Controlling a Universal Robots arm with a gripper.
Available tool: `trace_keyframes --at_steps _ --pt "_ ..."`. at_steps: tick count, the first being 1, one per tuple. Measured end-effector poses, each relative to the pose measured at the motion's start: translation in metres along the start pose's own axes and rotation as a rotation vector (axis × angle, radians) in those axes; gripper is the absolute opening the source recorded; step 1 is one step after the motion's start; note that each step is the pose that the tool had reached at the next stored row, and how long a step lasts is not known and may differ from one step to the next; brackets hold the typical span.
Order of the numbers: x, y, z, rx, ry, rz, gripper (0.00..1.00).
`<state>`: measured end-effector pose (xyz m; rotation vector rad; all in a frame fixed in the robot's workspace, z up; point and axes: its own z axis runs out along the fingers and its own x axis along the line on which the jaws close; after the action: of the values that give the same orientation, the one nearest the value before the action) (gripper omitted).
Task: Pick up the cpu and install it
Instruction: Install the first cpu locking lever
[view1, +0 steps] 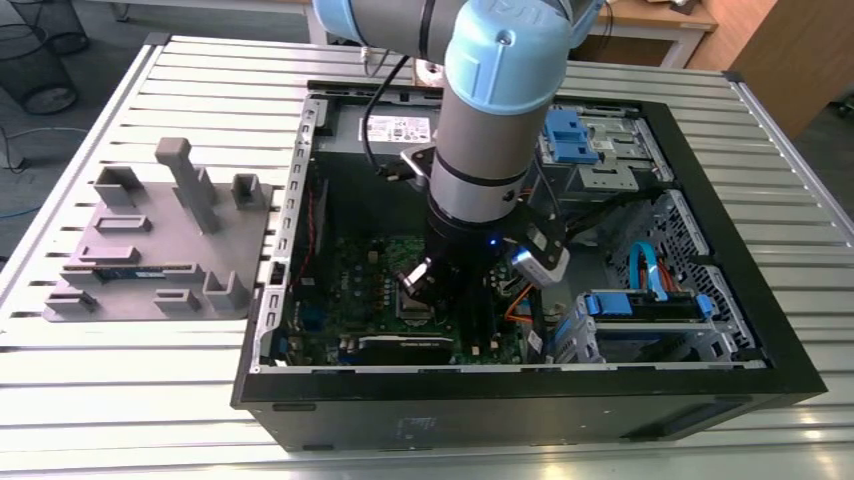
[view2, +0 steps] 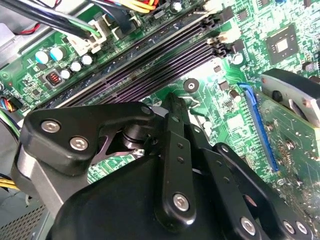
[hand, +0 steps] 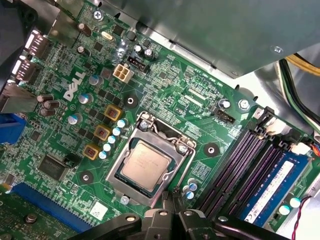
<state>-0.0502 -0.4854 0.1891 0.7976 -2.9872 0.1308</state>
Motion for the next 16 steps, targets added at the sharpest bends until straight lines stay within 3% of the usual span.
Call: trace_keyframes --at_steps 6,13,16 --pt "0.0011 -0.0026 0.0002 -0.0013 0.0017 0.022 0.11" --pt "0.0010 -0.0026 0.0027 -0.0063 0.0074 0.100 0.11" --pt "0.0009 -0.0024 0.0028 -0.0073 0.0070 0.102 0.11"
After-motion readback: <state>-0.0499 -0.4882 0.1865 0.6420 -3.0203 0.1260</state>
